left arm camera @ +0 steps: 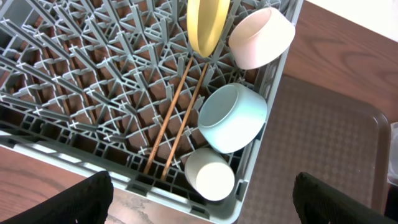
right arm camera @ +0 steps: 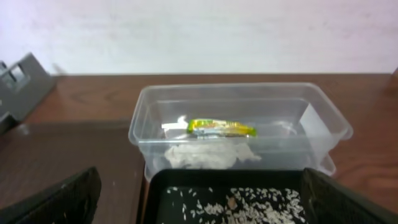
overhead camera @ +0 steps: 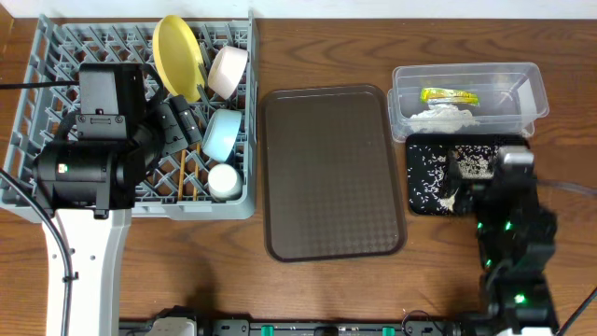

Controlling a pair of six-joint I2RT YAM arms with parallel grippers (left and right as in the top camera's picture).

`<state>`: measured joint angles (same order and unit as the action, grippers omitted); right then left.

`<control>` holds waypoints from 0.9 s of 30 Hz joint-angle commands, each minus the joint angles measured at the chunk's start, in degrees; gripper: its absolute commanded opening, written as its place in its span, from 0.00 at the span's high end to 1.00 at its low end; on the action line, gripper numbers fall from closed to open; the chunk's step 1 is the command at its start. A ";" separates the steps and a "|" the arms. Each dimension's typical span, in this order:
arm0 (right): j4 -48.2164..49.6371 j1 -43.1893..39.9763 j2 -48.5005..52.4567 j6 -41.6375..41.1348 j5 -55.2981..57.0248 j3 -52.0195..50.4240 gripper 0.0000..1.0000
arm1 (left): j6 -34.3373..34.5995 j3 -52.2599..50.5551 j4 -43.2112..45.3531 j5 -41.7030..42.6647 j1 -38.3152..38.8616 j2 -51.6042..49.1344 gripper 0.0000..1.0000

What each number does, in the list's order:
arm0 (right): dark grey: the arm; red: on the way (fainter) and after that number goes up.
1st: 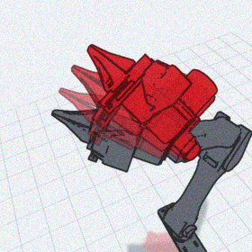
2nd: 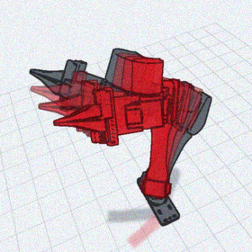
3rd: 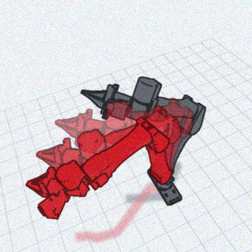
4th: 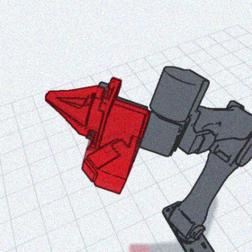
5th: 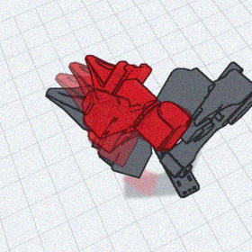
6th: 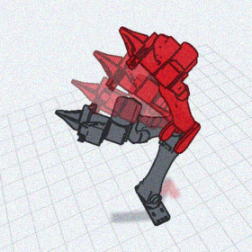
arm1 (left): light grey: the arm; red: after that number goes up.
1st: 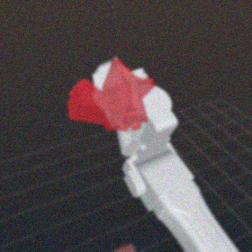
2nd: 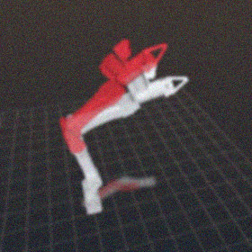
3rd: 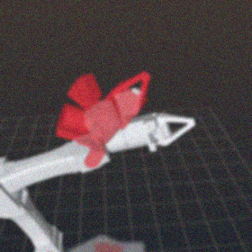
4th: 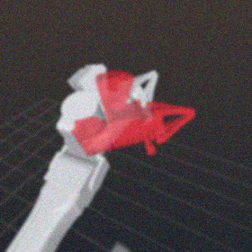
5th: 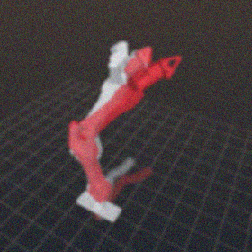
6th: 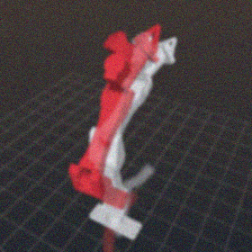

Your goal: Sort waste into correct bins and load items into the dishwasher

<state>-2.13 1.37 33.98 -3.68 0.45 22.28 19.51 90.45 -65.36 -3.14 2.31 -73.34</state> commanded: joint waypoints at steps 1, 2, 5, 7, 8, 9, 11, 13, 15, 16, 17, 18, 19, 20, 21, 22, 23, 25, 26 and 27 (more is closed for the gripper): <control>5.66 0.33 -5.88 -2.08 -0.22 -7.80 0.01 | 0.11 0.42 -0.04 -0.07 0.02 -0.24 0.07; 7.39 0.33 -7.67 -2.08 -0.04 -9.86 0.01 | 0.11 0.42 -0.04 -0.07 0.02 -0.24 0.07; 9.92 0.61 -12.90 -2.05 1.01 -14.67 0.01 | 0.11 0.42 -0.04 -0.07 0.02 -0.24 0.07; 10.08 1.09 -16.33 -2.05 2.19 -17.14 0.01 | 0.11 0.42 -0.04 -0.07 0.02 -0.24 0.07; 10.08 1.25 -17.75 -2.05 2.54 -18.05 0.01 | 0.11 0.42 -0.04 -0.07 0.02 -0.24 0.07; 10.05 1.36 -19.15 -2.05 2.75 -18.93 0.01 | 0.11 0.42 -0.04 -0.07 0.02 -0.24 0.07; 10.05 1.40 -21.66 -2.05 2.75 -20.37 0.01 | 0.11 0.42 -0.04 -0.07 0.02 -0.24 0.07; 10.08 1.40 -23.80 -2.05 2.73 -21.70 0.01 | 0.11 0.42 -0.04 -0.07 0.02 -0.24 0.07; 8.66 1.68 -25.33 -2.05 2.73 -21.97 0.01 | 0.11 0.42 -0.04 -0.07 0.02 -0.24 0.07; 8.20 1.92 -25.99 -2.01 2.73 -21.97 0.01 | 0.11 0.42 -0.04 -0.07 0.02 -0.24 0.07; 7.45 2.12 -26.73 -2.01 2.73 -21.97 0.01 | 0.11 0.42 -0.04 -0.07 0.02 -0.24 0.07; 6.73 2.14 -27.36 -2.01 2.71 -21.97 0.01 | 0.11 0.42 -0.04 -0.07 0.02 -0.24 0.07; 5.73 2.23 -28.06 -2.03 2.69 -21.97 0.01 | 0.11 0.42 -0.04 -0.07 0.02 -0.24 0.07; 4.52 2.43 -28.79 -2.03 2.62 -21.97 0.01 | 0.11 0.42 -0.04 -0.07 0.02 -0.24 0.07; 3.08 2.71 -29.53 -2.05 2.47 -21.97 0.01 | 0.11 0.42 -0.04 -0.07 0.02 -0.24 0.07; 1.09 3.10 -30.49 -2.05 2.25 -21.97 0.01 | 0.11 0.42 -0.04 -0.07 0.02 -0.24 0.07; -0.59 3.45 -31.36 -2.08 2.01 -21.97 0.01 | 0.11 0.42 -0.04 -0.07 0.02 -0.24 0.07; -2.23 3.87 -33.07 -1.77 0.74 -21.99 0.01 | 0.11 0.42 -0.04 -0.07 0.02 -0.24 0.07; -2.27 3.96 -33.73 -1.86 0.55 -21.99 0.01 | 0.11 0.42 -0.04 -0.07 0.02 -0.24 0.07; -2.25 4.09 -33.73 -2.05 0.04 -21.99 0.01 | 0.11 0.42 -0.04 -0.07 0.02 -0.24 0.07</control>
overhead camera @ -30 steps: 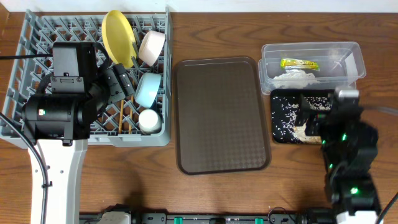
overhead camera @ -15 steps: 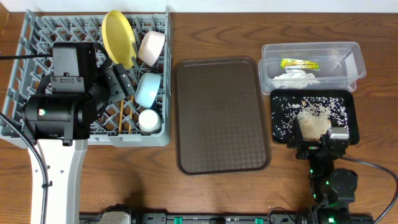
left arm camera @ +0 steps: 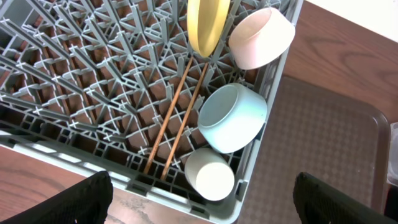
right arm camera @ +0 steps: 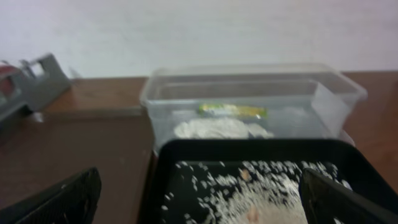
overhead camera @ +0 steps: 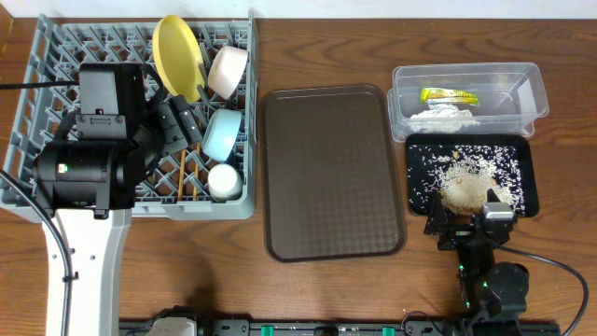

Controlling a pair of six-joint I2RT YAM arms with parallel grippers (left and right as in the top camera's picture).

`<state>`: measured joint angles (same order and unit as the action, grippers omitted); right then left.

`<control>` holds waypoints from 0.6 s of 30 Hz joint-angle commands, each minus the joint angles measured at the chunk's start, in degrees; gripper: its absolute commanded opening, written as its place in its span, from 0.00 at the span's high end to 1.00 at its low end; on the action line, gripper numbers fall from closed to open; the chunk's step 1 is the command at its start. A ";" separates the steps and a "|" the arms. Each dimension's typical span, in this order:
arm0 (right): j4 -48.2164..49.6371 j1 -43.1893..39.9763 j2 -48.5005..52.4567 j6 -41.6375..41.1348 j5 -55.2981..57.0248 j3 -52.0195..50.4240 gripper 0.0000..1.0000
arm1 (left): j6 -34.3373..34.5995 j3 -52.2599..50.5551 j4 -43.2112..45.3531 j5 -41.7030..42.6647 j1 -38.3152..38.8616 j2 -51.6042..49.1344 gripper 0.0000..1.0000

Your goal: Sort waste into correct bins and load items into the dishwasher

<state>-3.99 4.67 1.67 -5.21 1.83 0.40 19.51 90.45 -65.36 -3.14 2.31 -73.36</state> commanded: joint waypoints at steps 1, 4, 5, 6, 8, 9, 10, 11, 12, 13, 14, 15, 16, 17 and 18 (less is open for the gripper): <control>-0.48 0.98 -1.40 -0.55 -1.68 -0.11 0.01 | 0.11 0.42 -0.04 -0.07 0.02 -0.22 0.07; -0.46 1.79 -1.40 -1.99 -1.90 -0.11 0.01 | 0.11 0.42 -0.04 -0.07 0.02 -0.22 0.07; -0.42 1.84 -1.40 -2.80 -1.90 -0.11 0.01 | 0.11 0.42 -0.04 -0.07 0.02 -0.22 0.07; -0.33 1.84 -1.40 -3.08 -1.90 -0.11 0.01 | 0.11 0.42 -0.04 -0.07 0.02 -0.22 0.07; -0.33 1.84 -1.40 -3.08 -1.88 -0.09 0.01 | 0.11 0.42 -0.04 -0.07 0.02 -0.22 0.07; -0.33 1.84 -1.40 -3.08 -1.88 -0.09 0.01 | 0.11 0.42 -0.04 -0.07 0.02 -0.22 0.07; -0.33 1.84 -1.40 -3.08 -1.88 -0.09 0.01 | 0.11 0.42 -0.04 -0.07 0.02 -0.22 0.07; -0.35 1.84 -1.40 -3.08 -1.88 -0.09 0.01 | 0.11 0.42 -0.04 -0.07 0.02 -0.22 0.07; -0.33 1.84 -1.40 -3.08 -1.88 -0.09 0.01 | 0.11 0.42 -0.04 -0.07 0.02 -0.22 0.07; -0.33 1.84 -1.40 -3.10 -1.90 -0.09 0.01 | 0.11 0.42 -0.04 -0.07 0.02 -0.22 0.07; -0.33 1.84 -1.38 -3.08 -1.88 -0.09 0.01 | 0.11 0.42 -0.04 -0.07 0.02 -0.22 0.07; -0.33 1.84 -1.38 -3.08 -1.90 -0.09 0.01 | 0.11 0.42 -0.04 -0.07 0.02 -0.22 0.07; -0.33 1.84 -1.40 -3.08 -1.88 -0.09 0.01 | 0.11 0.42 -0.04 -0.07 0.02 -0.22 0.07; -0.33 1.84 -1.38 -3.08 -1.88 -0.09 0.01 | 0.11 0.42 -0.04 -0.07 0.02 -0.22 0.07; -0.33 1.84 -1.40 -3.08 -1.90 -0.09 0.01 | 0.11 0.42 -0.04 -0.07 0.02 -0.22 0.07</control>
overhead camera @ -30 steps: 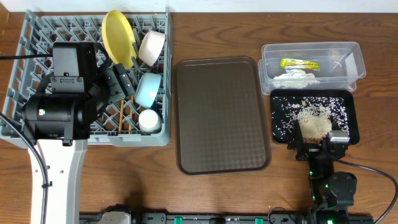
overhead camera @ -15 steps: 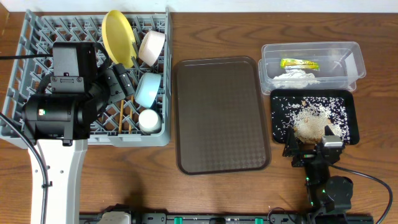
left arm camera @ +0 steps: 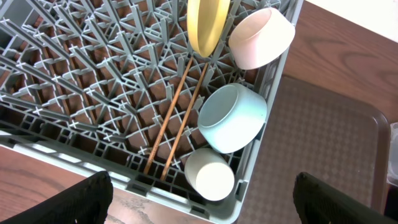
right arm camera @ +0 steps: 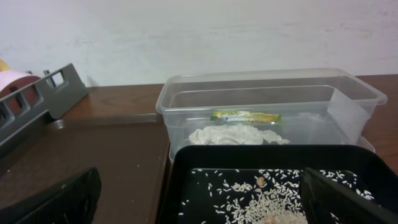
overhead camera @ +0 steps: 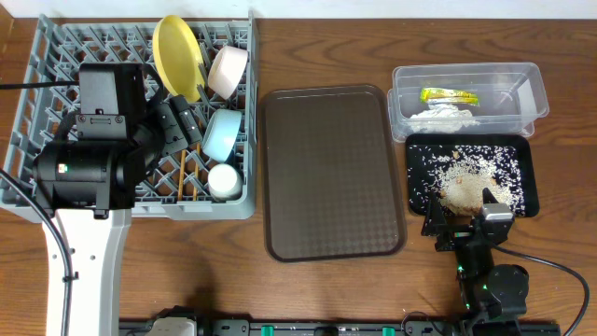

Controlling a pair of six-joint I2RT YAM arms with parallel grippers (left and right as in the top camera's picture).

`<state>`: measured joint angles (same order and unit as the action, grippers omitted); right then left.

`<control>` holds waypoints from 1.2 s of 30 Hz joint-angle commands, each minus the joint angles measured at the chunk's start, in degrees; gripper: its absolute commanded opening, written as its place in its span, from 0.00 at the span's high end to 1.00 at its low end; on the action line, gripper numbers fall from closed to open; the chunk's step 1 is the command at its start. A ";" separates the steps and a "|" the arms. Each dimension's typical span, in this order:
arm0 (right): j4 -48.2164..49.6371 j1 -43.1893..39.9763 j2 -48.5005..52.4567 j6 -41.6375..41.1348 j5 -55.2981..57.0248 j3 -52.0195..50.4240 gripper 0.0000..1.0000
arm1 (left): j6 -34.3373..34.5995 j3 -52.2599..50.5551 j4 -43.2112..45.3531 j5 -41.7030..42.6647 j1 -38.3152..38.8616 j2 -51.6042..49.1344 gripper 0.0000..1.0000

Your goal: Sort waste into correct bins and load items into the dishwasher

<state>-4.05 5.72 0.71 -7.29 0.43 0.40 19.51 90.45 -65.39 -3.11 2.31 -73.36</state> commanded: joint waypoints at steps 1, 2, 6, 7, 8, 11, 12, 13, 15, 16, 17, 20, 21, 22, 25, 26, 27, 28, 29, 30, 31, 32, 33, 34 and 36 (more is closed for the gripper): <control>-0.26 0.79 -0.42 -1.01 -0.50 -0.09 0.01 | 0.11 0.42 -0.02 -0.09 0.02 -0.22 0.07; -0.26 0.79 -0.42 -1.03 -0.50 -0.09 0.01 | 0.11 0.42 -0.02 -0.09 0.02 -0.22 0.07; -0.28 0.76 -0.44 -1.01 -0.48 -0.09 0.01 | 0.11 0.42 -0.02 -0.09 0.02 -0.22 0.07; -0.26 0.79 -0.42 -1.01 -0.48 -0.09 0.01 | 0.11 0.42 -0.02 -0.09 0.02 -0.22 0.07; -0.26 0.79 -0.42 -1.01 -0.48 -0.09 0.01 | 0.11 0.42 -0.02 -0.09 0.02 -0.22 0.07; -0.26 0.79 -0.42 -1.01 -0.48 -0.09 0.01 | 0.00 0.42 0.04 -1.09 0.02 -0.22 0.07; -0.28 0.79 -0.44 -1.01 -0.50 -0.09 0.01 | -0.15 0.42 0.07 -2.32 0.02 -0.22 0.07; -0.26 0.79 -0.42 -1.01 -0.48 -0.09 0.01 | -0.15 0.42 0.11 -3.28 0.02 -0.22 0.07; -0.26 0.79 -0.44 -1.01 -0.50 -0.09 0.01 | -0.57 0.42 0.02 -4.04 0.02 -0.20 0.07; -0.26 0.79 -0.42 -1.01 -0.48 -0.09 0.01 | -1.01 0.39 0.00 -4.02 0.02 -0.09 0.07; -0.26 0.79 -0.42 -1.01 -0.48 -0.09 0.01 | -0.98 0.39 0.04 -4.00 0.02 0.15 0.07; -0.28 0.79 -0.42 -1.03 -0.48 -0.09 0.01 | -0.98 -1.38 1.16 -5.62 0.00 2.05 0.07; -0.28 0.79 -0.42 -1.01 -0.48 -0.09 0.01 | -0.98 -2.84 2.82 -6.80 0.00 2.89 0.07; -0.26 0.76 -0.42 -1.01 -0.48 -0.09 0.01 | -1.03 -4.79 5.27 -7.91 -0.07 4.02 0.07; -0.26 0.79 -0.42 -1.01 -0.48 -0.09 0.01 | -2.75 -14.05 15.93 -8.55 -0.37 9.35 0.07; -0.26 0.79 -0.42 -1.01 -0.48 -0.09 0.01 | -3.21 -17.53 19.10 -8.55 -0.37 11.50 0.07; -0.26 0.79 -0.44 -1.01 -0.48 -0.09 0.01 | -3.50 -21.07 22.10 -8.55 -0.46 13.77 0.07; -0.26 0.79 -0.42 -1.01 -0.50 -0.09 0.01 | -3.58 -24.65 24.94 -8.55 -0.72 16.20 0.07; -0.26 0.79 -0.42 -1.01 -0.48 -0.09 0.01 | -3.56 -28.26 27.65 -8.50 -1.05 18.64 0.07; -0.26 0.79 -0.44 -1.01 -0.48 -0.09 0.01 | -3.56 -31.89 30.40 -8.50 -1.40 21.24 0.07; -0.26 0.79 -0.42 -1.01 -0.48 -0.09 0.01 | -3.56 -35.43 33.27 -8.52 -1.73 23.89 0.07; -0.26 0.76 -0.42 -1.01 -0.48 -0.09 0.01 | -3.56 -39.52 36.61 -8.52 -2.08 27.08 0.07; -0.26 0.79 -0.42 -1.03 -0.48 -0.09 0.01 | -3.56 -42.97 39.41 -8.50 -2.38 29.86 0.07; -0.26 0.79 -0.44 -1.01 -0.48 -0.09 0.01 | -3.56 -46.34 42.12 -8.52 -2.69 32.63 0.07; -0.26 0.79 -0.44 -1.01 -0.48 -0.09 0.01 | -3.54 -52.63 46.90 -8.48 -3.34 37.97 0.07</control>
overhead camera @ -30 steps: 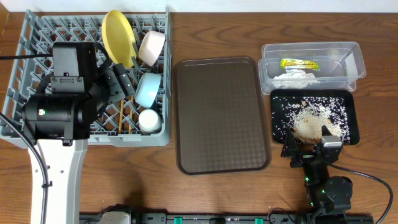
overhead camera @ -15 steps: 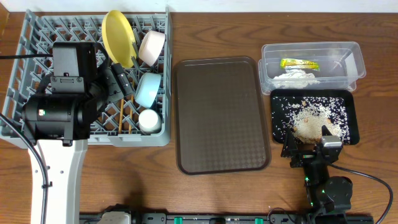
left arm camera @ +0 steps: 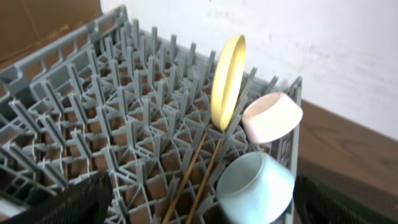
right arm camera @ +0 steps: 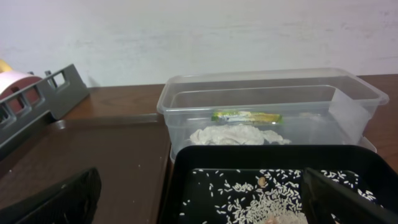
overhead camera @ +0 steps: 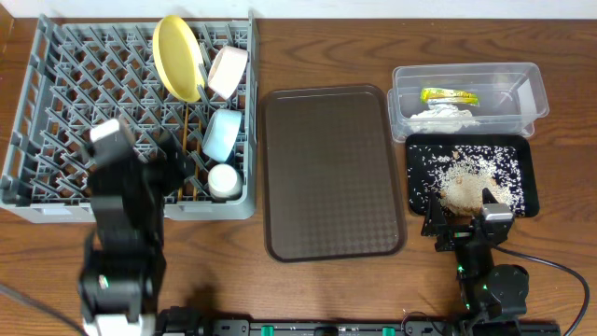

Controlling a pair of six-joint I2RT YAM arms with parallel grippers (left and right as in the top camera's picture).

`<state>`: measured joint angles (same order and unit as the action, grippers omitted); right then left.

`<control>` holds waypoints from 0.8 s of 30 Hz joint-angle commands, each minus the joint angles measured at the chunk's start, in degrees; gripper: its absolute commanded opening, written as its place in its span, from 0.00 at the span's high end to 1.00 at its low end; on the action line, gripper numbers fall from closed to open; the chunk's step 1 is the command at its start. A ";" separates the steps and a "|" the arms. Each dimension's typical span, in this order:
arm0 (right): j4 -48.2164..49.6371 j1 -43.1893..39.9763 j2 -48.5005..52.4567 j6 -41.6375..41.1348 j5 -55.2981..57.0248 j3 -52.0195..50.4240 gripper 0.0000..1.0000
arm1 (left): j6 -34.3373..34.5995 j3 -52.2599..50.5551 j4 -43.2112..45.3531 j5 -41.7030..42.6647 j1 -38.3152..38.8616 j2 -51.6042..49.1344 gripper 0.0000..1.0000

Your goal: Sort waste into correct bins and load items into the dishwasher

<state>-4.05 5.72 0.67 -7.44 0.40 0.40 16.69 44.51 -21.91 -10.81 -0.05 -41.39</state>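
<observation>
A grey dish rack [overhead camera: 56,112] holds a yellow plate [overhead camera: 177,58], a pink bowl [overhead camera: 227,70], a light blue cup [overhead camera: 222,135], a white cup [overhead camera: 224,180] and two wooden chopsticks [left arm camera: 199,168]. My left gripper [overhead camera: 173,168] is low at the rack's front edge. It is open [left arm camera: 199,211] and holds nothing. The clear bin [overhead camera: 522,79] contains a green-yellow wrapper [right arm camera: 244,116] and white tissue [right arm camera: 233,134]. Rice lies heaped in the black bin [overhead camera: 415,191]. My right gripper [overhead camera: 462,227] sits just in front of that bin, open [right arm camera: 199,205] and holding nothing.
A brown serving tray [overhead camera: 331,173] with nothing on it lies between the rack and the bins. The brown wooden table [overhead camera: 317,51] shows around everything. A white wall stands behind the table in both wrist views.
My left arm has come back from over the rack to its front edge. Its camera now looks across the rack at a low angle. The right arm has not moved.
At first my right gripper was over the black bin, facing the clear bin, and my left hung open over the rack. Then the right gripper was back in front of the black bin, whose rice heap showed. The left stayed until its retreat now.
</observation>
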 commanded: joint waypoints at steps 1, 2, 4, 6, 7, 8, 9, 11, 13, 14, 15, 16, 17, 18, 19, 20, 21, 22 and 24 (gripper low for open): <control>-0.26 0.76 -0.39 -0.85 -0.46 -0.09 0.01 | -0.70 -9.75 5.60 -0.70 -1.29 8.70 0.07; -0.26 0.79 -0.37 -0.85 -0.46 -0.09 0.01 | -0.70 -12.63 7.48 -0.57 -1.60 11.30 0.07; -0.26 0.79 -0.39 -0.85 -0.46 -0.09 0.01 | -0.72 -18.05 10.78 -0.37 -2.08 16.13 0.07; -0.28 0.79 -0.37 -0.85 -0.46 -0.09 0.01 | -0.76 -23.34 13.73 -0.44 -2.21 20.59 0.07; -0.28 0.79 -0.39 -0.85 -0.46 -0.09 0.01 | -0.76 -25.64 14.97 -0.46 -2.21 22.45 0.07; -0.28 0.76 -0.37 -0.87 -0.46 -0.09 0.01 | -0.76 -27.78 16.20 -0.55 -2.21 24.17 0.07; -0.26 0.79 -0.37 -0.85 -0.46 -0.09 0.01 | -0.76 -29.79 17.27 -0.72 -2.19 25.75 0.07; -0.26 0.79 -0.37 -0.87 -0.46 -0.09 0.01 | -0.76 -33.70 19.41 -0.87 -2.21 28.89 0.07; -0.28 0.76 -0.37 -0.85 -0.46 -0.09 0.01 | -1.11 -36.98 21.53 -0.90 -2.19 31.56 0.07; -0.26 0.79 -0.37 -0.85 -0.46 -0.09 0.01 | -1.25 -38.64 22.64 -0.87 -2.19 33.00 0.07; -0.26 0.76 -0.37 -0.85 -0.48 -0.09 0.01 | -1.25 -39.69 23.37 -0.90 -2.19 33.94 0.07; -0.26 0.76 -0.37 -0.85 -0.46 -0.09 0.01 | -1.25 -40.76 24.00 -0.90 -2.19 34.99 0.07; -0.26 0.79 -0.37 -0.87 -0.46 -0.09 0.01 | -1.29 -41.59 24.26 -0.90 -2.19 35.89 0.07; -0.26 0.76 -0.37 -0.87 -0.48 -0.09 0.01 | -1.42 -42.25 24.30 -0.90 -2.19 36.70 0.07; -0.26 0.79 -0.37 -0.85 -0.48 -0.09 0.01 | -1.42 -42.88 24.35 -0.87 -2.19 37.53 0.07; -0.28 0.79 -0.37 -0.85 -0.46 -0.09 0.01 | -1.42 -43.41 24.37 -0.87 -2.19 38.14 0.07; -0.26 0.79 -0.37 -0.87 -0.46 -0.09 0.01 | -1.44 -43.93 24.37 -0.87 -2.19 38.64 0.07; -0.26 0.79 -0.37 -0.85 -0.48 -0.09 0.01 | -1.44 -44.33 24.04 -0.87 -2.19 39.10 0.07; -0.26 0.76 -0.37 -0.85 -0.48 -0.09 0.01 | -1.57 -44.30 21.66 -0.87 -2.19 39.89 0.07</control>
<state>-4.05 5.72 0.67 -7.46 0.16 0.40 16.25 0.73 0.89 -10.90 -1.89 -2.90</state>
